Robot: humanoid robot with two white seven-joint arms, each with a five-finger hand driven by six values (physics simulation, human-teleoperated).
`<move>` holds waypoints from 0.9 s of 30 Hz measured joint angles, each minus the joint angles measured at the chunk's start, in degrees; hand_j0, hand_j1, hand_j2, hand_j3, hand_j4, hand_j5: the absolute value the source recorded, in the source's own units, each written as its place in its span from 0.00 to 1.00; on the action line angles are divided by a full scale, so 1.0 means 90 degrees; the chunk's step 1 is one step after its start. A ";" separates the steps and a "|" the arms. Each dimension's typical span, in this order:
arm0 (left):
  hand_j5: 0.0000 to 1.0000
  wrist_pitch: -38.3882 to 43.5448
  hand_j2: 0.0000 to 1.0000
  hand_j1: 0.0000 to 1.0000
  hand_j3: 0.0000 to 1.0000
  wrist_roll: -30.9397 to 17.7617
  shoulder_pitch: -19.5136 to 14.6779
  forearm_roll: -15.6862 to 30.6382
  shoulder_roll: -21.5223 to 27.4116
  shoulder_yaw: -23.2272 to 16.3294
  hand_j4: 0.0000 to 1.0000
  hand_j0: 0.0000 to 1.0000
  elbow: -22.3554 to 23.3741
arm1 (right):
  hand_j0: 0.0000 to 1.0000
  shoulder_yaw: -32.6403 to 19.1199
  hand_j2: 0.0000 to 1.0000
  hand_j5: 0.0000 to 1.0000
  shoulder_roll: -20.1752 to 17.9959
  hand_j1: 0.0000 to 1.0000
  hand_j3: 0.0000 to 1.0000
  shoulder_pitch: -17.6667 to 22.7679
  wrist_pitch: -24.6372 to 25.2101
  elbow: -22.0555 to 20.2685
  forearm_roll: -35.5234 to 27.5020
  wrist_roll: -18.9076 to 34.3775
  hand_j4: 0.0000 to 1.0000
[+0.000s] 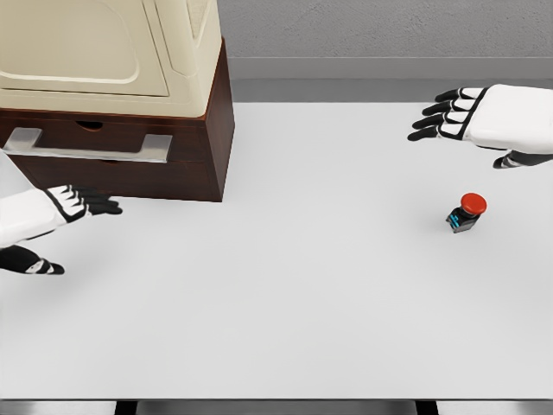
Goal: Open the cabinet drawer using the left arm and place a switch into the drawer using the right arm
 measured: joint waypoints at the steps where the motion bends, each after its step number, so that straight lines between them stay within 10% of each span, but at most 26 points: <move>1: 1.00 0.0000 1.00 1.00 1.00 -0.0019 0.0000 -0.0001 0.0002 0.0002 1.00 1.00 -0.0015 | 1.00 -0.0002 1.00 1.00 0.0000 1.00 1.00 0.0000 0.0000 0.0000 0.0000 0.0000 1.00; 12: 1.00 -0.0001 1.00 1.00 1.00 -0.0050 -0.0880 0.0078 0.0506 -0.0024 1.00 1.00 -0.0061 | 1.00 -0.0028 1.00 1.00 -0.0034 1.00 1.00 -0.0020 -0.0001 0.0692 -0.0042 0.0000 1.00; 15: 1.00 -0.0001 1.00 1.00 1.00 -0.0231 -0.1114 0.0659 0.0581 -0.0072 1.00 1.00 -0.0061 | 1.00 -0.0002 1.00 1.00 -0.0062 1.00 1.00 0.0049 -0.0001 0.0751 0.0001 0.0000 1.00; 21: 1.00 -0.0006 1.00 1.00 1.00 -0.1265 -0.2782 0.2190 0.0335 -0.1427 1.00 1.00 -0.0054 | 1.00 0.0363 1.00 1.00 -0.0386 1.00 1.00 0.0244 -0.0001 0.0781 0.0038 0.0000 1.00; 27: 1.00 -0.0009 1.00 1.00 1.00 -0.1991 -0.3056 0.3400 0.0295 -0.2247 1.00 1.00 -0.0053 | 1.00 0.0457 1.00 1.00 -0.0715 1.00 1.00 0.0430 -0.0001 0.0781 0.0046 0.0000 1.00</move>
